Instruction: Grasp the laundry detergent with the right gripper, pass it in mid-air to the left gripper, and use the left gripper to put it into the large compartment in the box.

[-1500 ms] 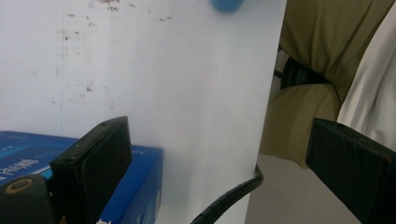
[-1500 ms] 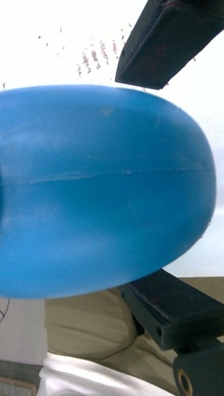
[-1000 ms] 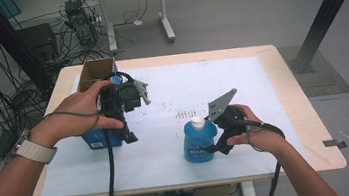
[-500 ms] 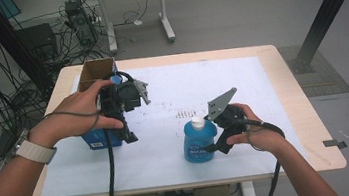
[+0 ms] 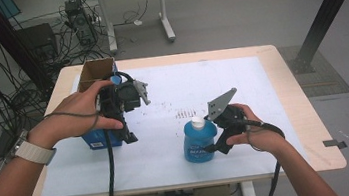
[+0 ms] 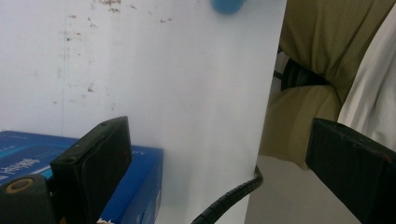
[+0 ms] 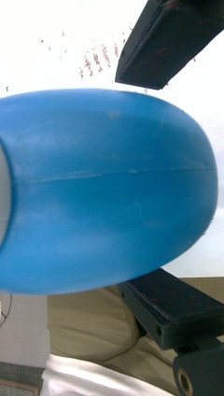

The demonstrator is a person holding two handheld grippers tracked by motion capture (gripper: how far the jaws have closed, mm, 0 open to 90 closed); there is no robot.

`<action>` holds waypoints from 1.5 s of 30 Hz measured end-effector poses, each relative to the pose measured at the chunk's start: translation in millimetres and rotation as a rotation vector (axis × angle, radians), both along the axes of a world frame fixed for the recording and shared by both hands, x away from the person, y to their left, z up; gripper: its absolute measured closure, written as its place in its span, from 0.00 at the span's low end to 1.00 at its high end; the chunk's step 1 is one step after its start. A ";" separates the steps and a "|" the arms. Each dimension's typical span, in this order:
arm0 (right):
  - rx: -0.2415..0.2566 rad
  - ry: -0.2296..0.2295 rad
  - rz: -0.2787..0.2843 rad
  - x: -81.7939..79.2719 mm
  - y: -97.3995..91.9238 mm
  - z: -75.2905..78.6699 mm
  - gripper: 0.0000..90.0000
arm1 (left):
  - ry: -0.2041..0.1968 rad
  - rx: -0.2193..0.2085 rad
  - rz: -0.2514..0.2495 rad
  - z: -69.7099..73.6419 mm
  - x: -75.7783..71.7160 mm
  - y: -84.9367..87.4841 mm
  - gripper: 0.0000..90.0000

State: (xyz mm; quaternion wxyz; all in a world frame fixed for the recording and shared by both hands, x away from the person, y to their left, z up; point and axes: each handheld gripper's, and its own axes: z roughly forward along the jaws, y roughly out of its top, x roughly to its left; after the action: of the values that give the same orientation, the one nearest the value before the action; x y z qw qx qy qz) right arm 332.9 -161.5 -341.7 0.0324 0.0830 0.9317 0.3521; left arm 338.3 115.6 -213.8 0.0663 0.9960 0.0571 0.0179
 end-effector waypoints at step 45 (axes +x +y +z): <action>0.048 0.003 0.003 0.5 1.4 -15.1 0.08 | 0.006 -0.011 0.009 -4.8 1.7 0.8 0.09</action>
State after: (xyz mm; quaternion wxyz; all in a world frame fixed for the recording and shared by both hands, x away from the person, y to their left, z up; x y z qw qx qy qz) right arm 333.4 -160.1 -356.8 0.0285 0.0830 0.9232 0.3742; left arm 340.1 116.3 -218.6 0.0714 0.9954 0.0616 0.0149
